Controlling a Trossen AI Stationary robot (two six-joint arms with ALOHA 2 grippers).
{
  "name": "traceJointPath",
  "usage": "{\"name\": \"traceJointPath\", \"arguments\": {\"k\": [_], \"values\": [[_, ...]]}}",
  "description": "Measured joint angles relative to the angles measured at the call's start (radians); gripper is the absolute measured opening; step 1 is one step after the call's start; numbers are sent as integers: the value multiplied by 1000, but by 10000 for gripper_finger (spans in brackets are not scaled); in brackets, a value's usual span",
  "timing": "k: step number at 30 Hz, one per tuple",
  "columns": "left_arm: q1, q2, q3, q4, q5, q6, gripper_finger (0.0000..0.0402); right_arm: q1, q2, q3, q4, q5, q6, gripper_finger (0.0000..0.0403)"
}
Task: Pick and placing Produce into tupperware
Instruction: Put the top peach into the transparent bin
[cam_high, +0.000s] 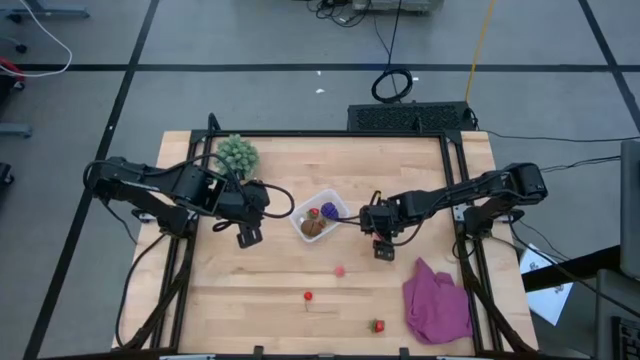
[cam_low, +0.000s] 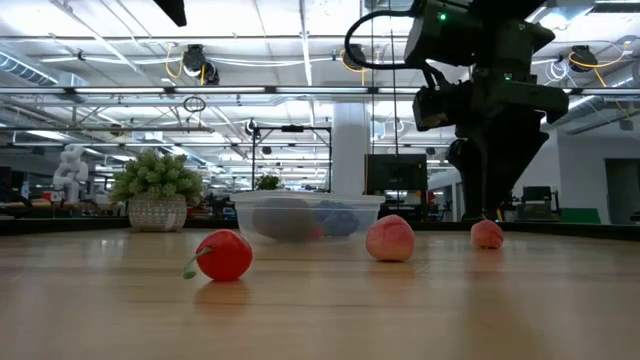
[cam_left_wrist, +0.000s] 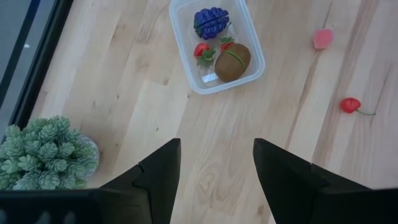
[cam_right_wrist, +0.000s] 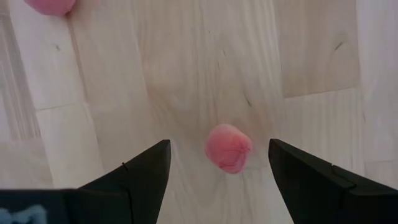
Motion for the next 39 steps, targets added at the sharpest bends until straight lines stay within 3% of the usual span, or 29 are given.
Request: {"name": "traceJointPath", "arguments": {"k": [39], "values": [[0,0,0,9,9,1,207,-7,46,0,14,-2,34,263]]}}
